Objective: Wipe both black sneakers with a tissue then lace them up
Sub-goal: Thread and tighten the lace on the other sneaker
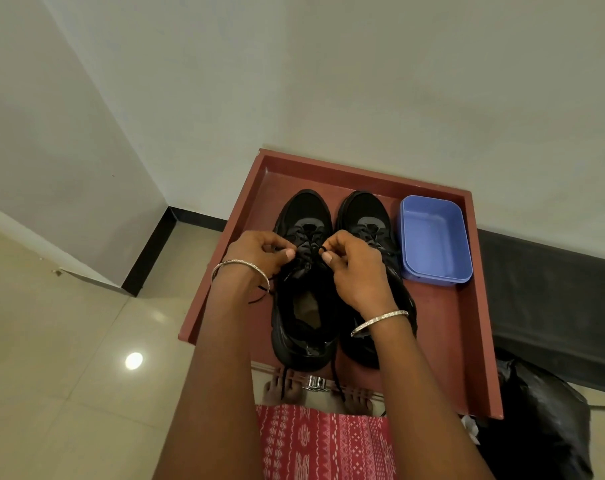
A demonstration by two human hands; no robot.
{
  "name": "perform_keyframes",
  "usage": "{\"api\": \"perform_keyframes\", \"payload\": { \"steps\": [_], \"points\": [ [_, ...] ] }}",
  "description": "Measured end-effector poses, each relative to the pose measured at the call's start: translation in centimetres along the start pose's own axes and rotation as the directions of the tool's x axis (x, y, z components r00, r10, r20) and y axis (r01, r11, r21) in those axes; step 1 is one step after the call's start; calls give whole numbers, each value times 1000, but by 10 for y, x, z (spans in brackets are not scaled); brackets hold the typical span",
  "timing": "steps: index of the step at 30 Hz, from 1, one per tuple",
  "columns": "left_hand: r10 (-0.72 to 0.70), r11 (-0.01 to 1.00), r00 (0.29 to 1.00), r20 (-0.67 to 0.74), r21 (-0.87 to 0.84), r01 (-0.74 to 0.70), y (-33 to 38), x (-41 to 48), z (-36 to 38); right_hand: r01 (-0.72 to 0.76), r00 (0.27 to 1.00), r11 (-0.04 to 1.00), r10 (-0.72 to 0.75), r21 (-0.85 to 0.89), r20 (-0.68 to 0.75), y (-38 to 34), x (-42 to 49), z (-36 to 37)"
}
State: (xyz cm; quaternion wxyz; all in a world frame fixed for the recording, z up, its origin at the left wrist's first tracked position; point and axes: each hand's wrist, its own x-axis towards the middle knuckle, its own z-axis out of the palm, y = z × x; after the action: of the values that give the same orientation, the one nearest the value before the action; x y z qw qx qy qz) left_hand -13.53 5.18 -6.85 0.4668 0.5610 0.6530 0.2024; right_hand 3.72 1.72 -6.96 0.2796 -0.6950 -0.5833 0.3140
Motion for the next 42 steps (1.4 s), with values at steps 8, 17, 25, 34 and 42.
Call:
{"api": "perform_keyframes", "payload": {
  "steps": [8,17,25,34,42],
  "points": [
    [-2,999,1000,-31,38,4,7,1,5,-52,992,998,56,34,-109,-2,-3,5],
    [90,986,996,-2,144,-89,12,0,9,-147,989,985,145,95,21,1,6,0],
    [171,959,985,29,224,-173,15,-1,16,-121,992,991,122,58,-14,1,6,3],
    [275,951,962,-10,154,-270,17,-5,14,-126,992,991,126,53,-9,2,7,4],
    [182,983,983,15,16,-182,15,-3,18,-127,992,991,128,44,-8,0,6,5]
  ]
}}
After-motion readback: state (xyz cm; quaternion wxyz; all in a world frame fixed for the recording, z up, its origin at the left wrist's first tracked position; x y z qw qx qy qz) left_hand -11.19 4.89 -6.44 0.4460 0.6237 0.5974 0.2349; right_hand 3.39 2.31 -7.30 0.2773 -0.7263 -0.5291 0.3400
